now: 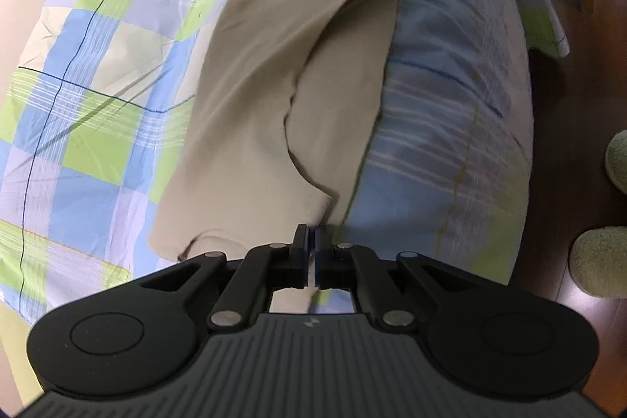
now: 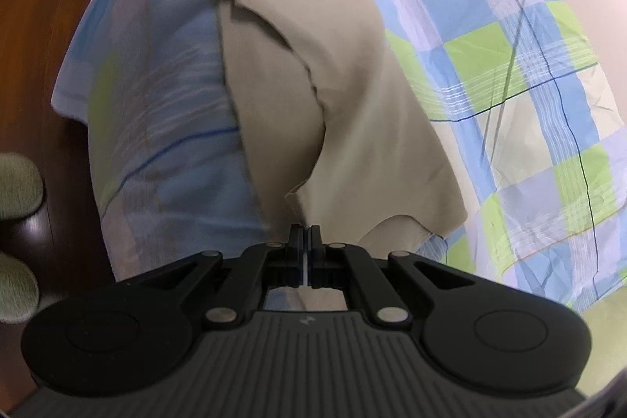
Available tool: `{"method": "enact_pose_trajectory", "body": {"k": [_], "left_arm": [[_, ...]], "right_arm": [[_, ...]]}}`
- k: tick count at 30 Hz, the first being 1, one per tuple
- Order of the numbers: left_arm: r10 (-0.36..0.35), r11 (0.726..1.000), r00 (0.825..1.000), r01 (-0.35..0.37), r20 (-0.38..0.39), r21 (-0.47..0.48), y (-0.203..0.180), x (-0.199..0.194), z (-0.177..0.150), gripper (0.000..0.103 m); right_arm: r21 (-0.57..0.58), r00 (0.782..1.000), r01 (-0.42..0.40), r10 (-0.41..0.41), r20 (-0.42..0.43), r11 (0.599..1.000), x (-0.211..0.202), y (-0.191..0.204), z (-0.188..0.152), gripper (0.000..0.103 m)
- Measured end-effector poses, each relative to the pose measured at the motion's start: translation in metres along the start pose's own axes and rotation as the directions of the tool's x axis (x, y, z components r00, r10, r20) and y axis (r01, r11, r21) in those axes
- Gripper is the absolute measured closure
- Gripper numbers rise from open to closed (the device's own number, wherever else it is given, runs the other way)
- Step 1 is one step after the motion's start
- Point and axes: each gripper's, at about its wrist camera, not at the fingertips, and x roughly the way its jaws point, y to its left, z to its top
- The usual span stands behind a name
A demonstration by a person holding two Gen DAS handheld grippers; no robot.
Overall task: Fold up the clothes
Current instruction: 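Lift the straps with both grippers and fold them over toward the hem, then open both grippers and release the folded straps onto the hem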
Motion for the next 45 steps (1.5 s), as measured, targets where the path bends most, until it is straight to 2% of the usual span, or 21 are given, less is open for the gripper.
{"method": "enact_pose_trajectory", "body": {"k": [9, 12, 13, 16, 19, 21, 22, 23, 24, 25, 26, 29, 32, 35, 36, 38, 39, 40, 41, 44, 45], "left_arm": [[0.015, 1.000, 0.999, -0.016, -0.029, -0.024, -0.005, 0.003, 0.003, 0.100], [-0.034, 0.999, 0.999, 0.034, -0.035, -0.006, -0.010, -0.004, 0.000, 0.095], [-0.056, 0.998, 0.998, 0.055, -0.033, -0.009, -0.009, -0.011, -0.002, 0.092], [-0.063, 0.998, 0.998, 0.062, -0.026, -0.027, 0.002, -0.031, -0.007, 0.091], [-0.026, 0.994, 0.999, 0.022, -0.034, -0.111, 0.038, -0.038, -0.008, 0.090], [-0.017, 0.988, 0.999, 0.012, -0.031, -0.155, 0.057, -0.034, -0.004, 0.089], [-0.012, 0.981, 1.000, 0.008, -0.022, -0.193, 0.070, -0.027, 0.002, 0.090], [-0.006, 0.972, 1.000, 0.003, -0.010, -0.236, 0.085, -0.018, 0.010, 0.090], [-0.008, 0.965, 1.000, 0.008, 0.001, -0.263, 0.094, -0.010, 0.017, 0.090], [-0.013, 0.958, 1.000, 0.016, 0.013, -0.285, 0.102, -0.002, 0.025, 0.090], [-0.017, 0.952, 0.999, 0.027, 0.037, -0.306, 0.107, 0.007, 0.037, 0.090], [-0.063, 0.948, 0.993, 0.091, 0.100, -0.305, 0.107, 0.024, 0.067, 0.090], [-0.118, 0.950, 0.987, 0.144, 0.107, -0.276, 0.097, 0.031, 0.078, 0.089], [-0.174, 0.944, 0.981, 0.192, 0.088, -0.267, 0.084, 0.033, 0.077, 0.089], [-0.188, 0.942, 0.979, 0.204, 0.083, -0.266, 0.083, 0.032, 0.075, 0.089], [-0.226, 0.942, 0.972, 0.235, 0.068, -0.238, 0.077, 0.027, 0.068, 0.089], [-0.235, 0.945, 0.970, 0.244, 0.065, -0.220, 0.077, 0.023, 0.064, 0.089], [-0.242, 0.947, 0.968, 0.250, 0.064, -0.202, 0.077, 0.019, 0.060, 0.088], [-0.248, 0.949, 0.967, 0.255, 0.062, -0.183, 0.078, 0.014, 0.056, 0.088], [-0.258, 0.950, 0.964, 0.265, 0.063, -0.166, 0.097, 0.001, 0.039, 0.088], [-0.253, 0.954, 0.965, 0.260, 0.062, -0.152, 0.107, 0.001, 0.033, 0.088]], "right_arm": [[-0.009, 1.000, -0.013, 0.013, -0.019, 1.000, 0.007, 0.011, 0.004, 0.102], [-0.029, 0.997, -0.053, 0.051, -0.051, 0.998, 0.005, 0.017, 0.006, 0.085], [-0.022, 0.996, -0.067, 0.065, -0.057, 0.998, 0.001, 0.016, 0.007, 0.085], [0.077, 0.998, -0.050, 0.053, -0.033, 0.996, -0.011, -0.001, 0.011, 0.085], [0.234, 1.000, 0.000, 0.002, -0.011, 0.972, -0.019, -0.033, 0.015, 0.085], [0.368, 1.000, 0.023, -0.018, -0.017, 0.930, -0.014, -0.060, 0.013, 0.085], [0.476, 1.000, 0.009, -0.001, -0.017, 0.879, -0.006, -0.079, 0.007, 0.085], [0.600, 1.000, -0.011, 0.023, -0.012, 0.800, 0.004, -0.102, -0.001, 0.084], [0.672, 0.999, -0.024, 0.037, -0.006, 0.740, 0.011, -0.117, -0.007, 0.082], [0.769, 0.999, -0.031, 0.050, -0.001, 0.638, 0.026, -0.140, -0.020, 0.082], [0.818, 0.999, -0.033, 0.050, 0.005, 0.574, 0.037, -0.156, -0.030, 0.082], [0.883, 0.999, -0.038, 0.031, 0.027, 0.468, 0.066, -0.193, -0.051, 0.081], [0.885, 0.996, -0.083, 0.053, 0.066, 0.459, 0.096, -0.216, -0.057, 0.079], [0.876, 0.977, -0.171, 0.190, 0.093, 0.450, 0.136, -0.223, -0.060, 0.080], [0.868, 0.981, -0.152, 0.183, 0.072, 0.473, 0.147, -0.223, -0.062, 0.087], [0.869, 0.988, -0.106, 0.148, 0.038, 0.483, 0.154, -0.225, -0.064, 0.084], [0.876, 0.992, -0.066, 0.123, 0.008, 0.478, 0.153, -0.225, -0.064, 0.067], [0.886, 0.994, -0.018, 0.102, -0.033, 0.463, 0.149, -0.224, -0.063, 0.043], [0.896, 0.993, 0.030, 0.090, -0.078, 0.443, 0.145, -0.221, -0.064, 0.038], [0.908, 0.980, 0.171, 0.030, -0.197, 0.383, 0.116, -0.209, -0.067, 0.043], [0.909, 0.977, 0.190, 0.019, -0.212, 0.371, 0.108, -0.206, -0.069, 0.053]]}}
